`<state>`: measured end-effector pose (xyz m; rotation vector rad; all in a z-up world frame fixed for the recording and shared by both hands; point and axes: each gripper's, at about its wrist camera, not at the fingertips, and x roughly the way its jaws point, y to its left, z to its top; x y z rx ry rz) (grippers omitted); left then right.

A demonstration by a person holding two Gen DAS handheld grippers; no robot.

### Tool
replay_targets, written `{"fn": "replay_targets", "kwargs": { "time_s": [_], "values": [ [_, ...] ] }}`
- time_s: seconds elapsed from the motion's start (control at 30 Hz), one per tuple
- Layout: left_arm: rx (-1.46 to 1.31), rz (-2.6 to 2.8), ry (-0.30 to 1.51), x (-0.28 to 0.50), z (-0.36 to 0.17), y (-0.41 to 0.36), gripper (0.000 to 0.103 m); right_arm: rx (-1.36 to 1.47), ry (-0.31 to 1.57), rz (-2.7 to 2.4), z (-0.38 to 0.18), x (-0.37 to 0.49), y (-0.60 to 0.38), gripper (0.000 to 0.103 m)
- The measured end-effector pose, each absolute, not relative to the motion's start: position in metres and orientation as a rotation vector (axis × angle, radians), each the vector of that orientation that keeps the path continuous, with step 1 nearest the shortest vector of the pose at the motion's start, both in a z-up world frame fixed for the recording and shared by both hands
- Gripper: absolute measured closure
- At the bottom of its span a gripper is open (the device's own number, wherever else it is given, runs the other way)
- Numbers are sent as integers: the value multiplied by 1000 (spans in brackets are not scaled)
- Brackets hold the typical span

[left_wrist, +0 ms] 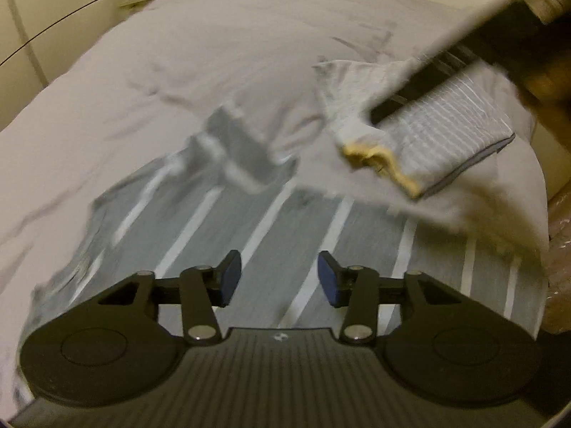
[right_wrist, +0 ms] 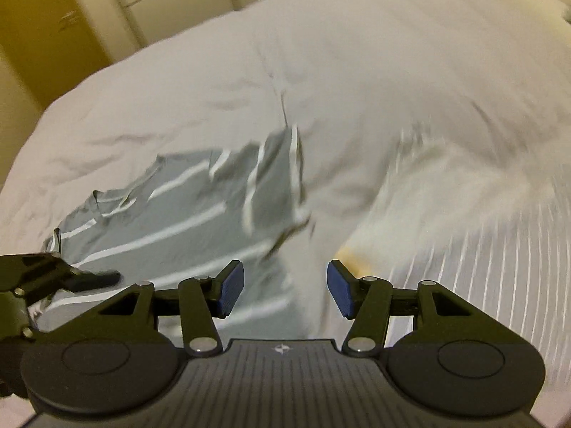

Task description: Fold clothes

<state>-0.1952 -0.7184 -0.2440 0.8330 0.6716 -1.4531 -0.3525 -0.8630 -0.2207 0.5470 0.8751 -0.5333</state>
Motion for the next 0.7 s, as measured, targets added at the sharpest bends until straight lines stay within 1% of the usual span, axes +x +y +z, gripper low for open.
{"fn": "replay_targets", "kwargs": {
  "time_s": [0.03, 0.07, 0.2, 0.27, 0.43, 0.57, 0.6, 0.63, 0.67, 0.7],
  "values": [
    [855, -1453, 667, -207, -250, -737, 73, 538, 876, -477, -225, -350, -886, 49],
    [873, -1425, 651, -218, -257, -755, 74, 537, 886, -433, -230, -344, -906, 49],
    [932, -1290, 630, -247, -287, -823, 74, 491, 914, -273, -240, -313, -976, 50],
    [978, -1227, 618, -254, -298, -844, 74, 473, 918, -211, -243, -294, -1004, 50],
    [1128, -1177, 567, -263, -329, -877, 74, 455, 930, -108, -256, -249, -1041, 50],
    [1254, -1176, 470, -274, -350, -895, 74, 424, 957, -47, -272, -218, -1053, 50],
    [1253, -1164, 467, -274, -352, -897, 78, 418, 963, -33, -276, -210, -1056, 50],
    [1253, -1153, 463, -274, -354, -899, 91, 419, 971, -19, -280, -204, -1059, 50],
    [1252, -1141, 460, -274, -356, -901, 98, 412, 981, -1, -284, -196, -1059, 50],
    [1252, -1130, 457, -274, -358, -903, 101, 404, 990, 17, -287, -188, -1060, 50]
  ]
}}
